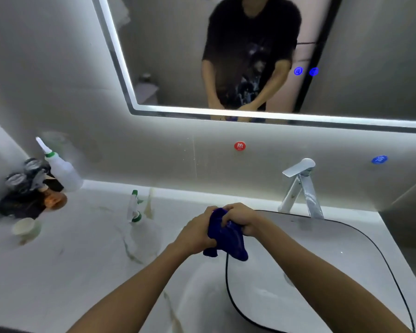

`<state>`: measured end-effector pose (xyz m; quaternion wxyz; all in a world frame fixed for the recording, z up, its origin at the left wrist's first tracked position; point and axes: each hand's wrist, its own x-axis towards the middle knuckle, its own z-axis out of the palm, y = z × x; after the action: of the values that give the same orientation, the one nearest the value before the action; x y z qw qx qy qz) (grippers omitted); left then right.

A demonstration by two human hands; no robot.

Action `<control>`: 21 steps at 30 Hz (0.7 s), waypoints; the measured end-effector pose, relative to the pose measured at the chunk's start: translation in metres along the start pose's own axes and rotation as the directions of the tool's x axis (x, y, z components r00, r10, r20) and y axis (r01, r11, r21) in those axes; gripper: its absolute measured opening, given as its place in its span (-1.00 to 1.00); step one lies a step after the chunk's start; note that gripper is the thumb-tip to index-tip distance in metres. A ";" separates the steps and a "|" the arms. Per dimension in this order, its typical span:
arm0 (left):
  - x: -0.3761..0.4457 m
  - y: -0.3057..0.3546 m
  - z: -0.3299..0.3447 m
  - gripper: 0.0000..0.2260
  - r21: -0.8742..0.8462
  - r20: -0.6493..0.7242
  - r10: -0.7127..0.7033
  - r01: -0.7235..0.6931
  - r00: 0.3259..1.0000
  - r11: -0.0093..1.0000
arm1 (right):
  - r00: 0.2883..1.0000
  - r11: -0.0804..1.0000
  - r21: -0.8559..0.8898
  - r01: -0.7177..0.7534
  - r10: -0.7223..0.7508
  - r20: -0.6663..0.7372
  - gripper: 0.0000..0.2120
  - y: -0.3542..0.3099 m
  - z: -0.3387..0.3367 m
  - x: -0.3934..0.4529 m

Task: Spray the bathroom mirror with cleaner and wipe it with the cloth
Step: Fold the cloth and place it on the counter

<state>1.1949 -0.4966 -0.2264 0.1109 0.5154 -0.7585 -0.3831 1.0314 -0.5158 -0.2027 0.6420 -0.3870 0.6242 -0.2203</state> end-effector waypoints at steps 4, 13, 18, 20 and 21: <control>-0.003 -0.008 0.013 -0.61 -0.019 -0.100 -0.066 0.064 0.993 0.998 | 0.999 1.000 0.018 -0.019 0.019 0.036 -0.68 0.015 -0.005 -0.002; -0.014 -0.020 0.009 -0.33 -0.186 0.111 0.038 -0.017 0.993 0.982 | 0.998 0.998 0.029 -0.053 0.052 0.035 -0.64 0.021 -0.001 -0.010; -0.008 -0.027 -0.002 -0.50 0.048 0.157 -0.026 0.019 0.987 0.999 | 0.997 0.999 -0.036 -0.039 0.041 0.067 -0.61 0.023 0.018 -0.008; -0.005 -0.033 -0.011 -0.63 0.083 0.230 -0.049 0.030 0.972 0.996 | 0.995 0.983 -0.182 0.008 0.011 0.099 -0.61 0.024 0.028 -0.009; -0.005 -0.035 -0.015 -0.70 0.090 0.244 -0.048 0.026 0.969 0.996 | 0.995 0.959 -0.280 0.034 -0.005 0.104 -0.63 0.024 0.034 -0.009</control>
<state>1.2299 -0.5051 -0.2389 -0.0137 0.4822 -0.7725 -0.4129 1.0589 -0.4868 -0.2184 0.6092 -0.4913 0.6117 -0.1154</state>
